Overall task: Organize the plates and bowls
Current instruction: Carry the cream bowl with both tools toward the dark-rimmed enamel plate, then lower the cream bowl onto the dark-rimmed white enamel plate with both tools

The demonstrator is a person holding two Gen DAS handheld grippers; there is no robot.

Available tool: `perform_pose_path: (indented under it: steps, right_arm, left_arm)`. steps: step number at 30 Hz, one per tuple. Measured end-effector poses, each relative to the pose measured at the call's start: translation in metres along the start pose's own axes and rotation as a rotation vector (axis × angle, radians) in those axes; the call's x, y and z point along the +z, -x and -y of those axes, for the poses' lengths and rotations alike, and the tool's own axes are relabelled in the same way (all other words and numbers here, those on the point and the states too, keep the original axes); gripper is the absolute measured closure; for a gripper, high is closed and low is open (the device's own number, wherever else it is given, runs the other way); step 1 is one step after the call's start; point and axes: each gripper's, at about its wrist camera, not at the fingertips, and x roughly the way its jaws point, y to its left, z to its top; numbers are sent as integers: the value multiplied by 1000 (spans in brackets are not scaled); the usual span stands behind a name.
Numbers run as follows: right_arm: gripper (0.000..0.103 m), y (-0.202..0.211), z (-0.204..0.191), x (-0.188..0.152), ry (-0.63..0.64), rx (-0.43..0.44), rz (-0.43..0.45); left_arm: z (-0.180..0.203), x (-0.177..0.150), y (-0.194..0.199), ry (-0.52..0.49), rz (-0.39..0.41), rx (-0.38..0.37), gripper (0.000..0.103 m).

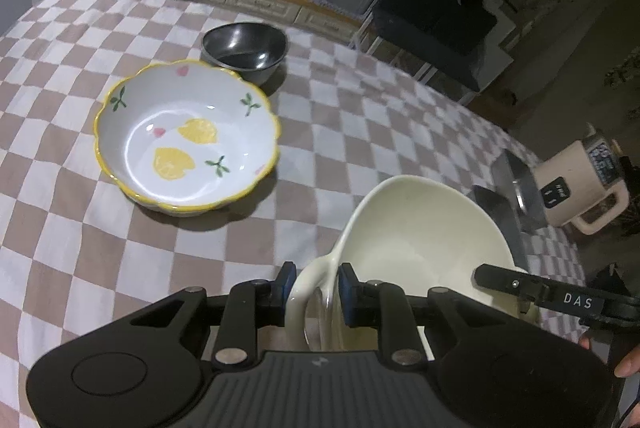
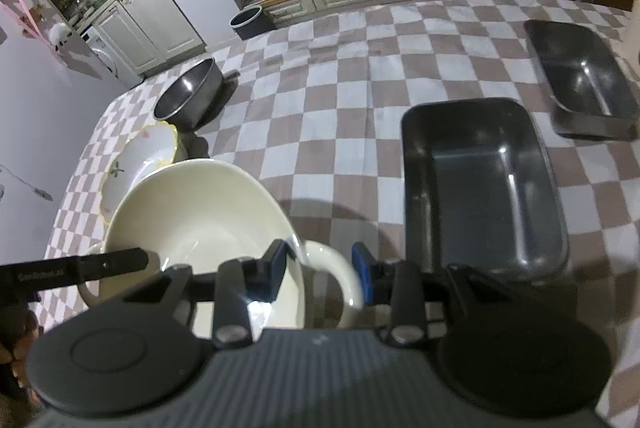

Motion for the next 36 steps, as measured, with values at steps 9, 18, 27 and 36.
perform_pose_path:
  steps: [9, 18, 27, 36]
  right_arm:
    - [62, 47, 17, -20, -27, -19, 24]
    - [62, 87, 41, -38, -51, -64, 53]
    - [62, 108, 71, -55, -63, -144, 43]
    - [62, 110, 88, -62, -79, -189, 17]
  left_arm:
    - [36, -16, 22, -46, 29, -53, 80]
    - [73, -37, 22, -71, 16, -103, 80]
    - [102, -57, 0, -84, -35, -133, 79]
    - [119, -67, -20, -104, -71, -141, 78]
